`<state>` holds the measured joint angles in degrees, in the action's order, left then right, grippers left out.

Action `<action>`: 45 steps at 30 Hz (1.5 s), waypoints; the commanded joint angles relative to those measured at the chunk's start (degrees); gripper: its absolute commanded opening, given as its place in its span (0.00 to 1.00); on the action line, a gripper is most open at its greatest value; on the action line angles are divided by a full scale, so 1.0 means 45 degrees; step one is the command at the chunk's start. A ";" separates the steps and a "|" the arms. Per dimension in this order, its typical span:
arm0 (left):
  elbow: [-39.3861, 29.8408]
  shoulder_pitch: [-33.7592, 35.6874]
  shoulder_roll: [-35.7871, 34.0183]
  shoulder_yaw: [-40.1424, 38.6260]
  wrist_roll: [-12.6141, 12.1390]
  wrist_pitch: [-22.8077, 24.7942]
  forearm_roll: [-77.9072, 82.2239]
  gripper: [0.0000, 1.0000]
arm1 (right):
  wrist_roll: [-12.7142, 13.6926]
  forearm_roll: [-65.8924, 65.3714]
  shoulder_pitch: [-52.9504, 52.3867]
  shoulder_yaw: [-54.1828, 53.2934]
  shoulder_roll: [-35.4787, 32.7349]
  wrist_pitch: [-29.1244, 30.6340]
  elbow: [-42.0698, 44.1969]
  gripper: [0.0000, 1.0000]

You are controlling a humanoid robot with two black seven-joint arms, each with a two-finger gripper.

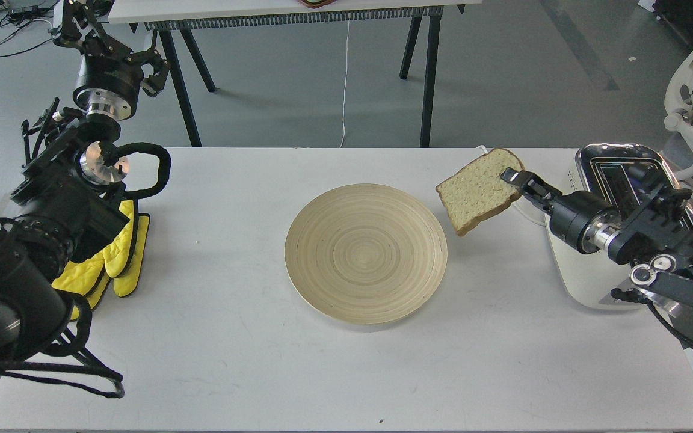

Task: Put bread in toaster with right arm
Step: 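Carry the bread slice with the right gripper above the toaster slot, then lower the bread into the toaster slot and open the right gripper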

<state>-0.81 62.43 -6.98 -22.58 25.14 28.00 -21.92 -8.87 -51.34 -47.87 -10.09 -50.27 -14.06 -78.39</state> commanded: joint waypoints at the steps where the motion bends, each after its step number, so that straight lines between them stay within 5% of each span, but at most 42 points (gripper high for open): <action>1: 0.0004 0.0014 -0.0011 -0.0002 -0.0001 0.0000 -0.0011 1.00 | -0.0001 -0.1049 -0.0417 -0.0005 -0.1948 0.0000 -0.0665 0.08; 14: 0.0004 0.0014 0.0048 -0.0002 -0.0001 0.0000 -0.0011 1.00 | 0.0058 -0.3240 -0.0379 0.0131 -0.6073 0.0000 -0.1096 0.08; 45: 0.0004 0.0014 0.0067 0.0018 -0.0001 0.0000 -0.0011 1.00 | 0.0175 -0.3201 0.0520 0.0542 -0.4961 -0.0175 -0.0784 0.09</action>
<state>-0.79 62.50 -6.76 -22.50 25.14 28.00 -21.98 -8.08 -65.74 -45.69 -7.64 -72.27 -14.86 -81.87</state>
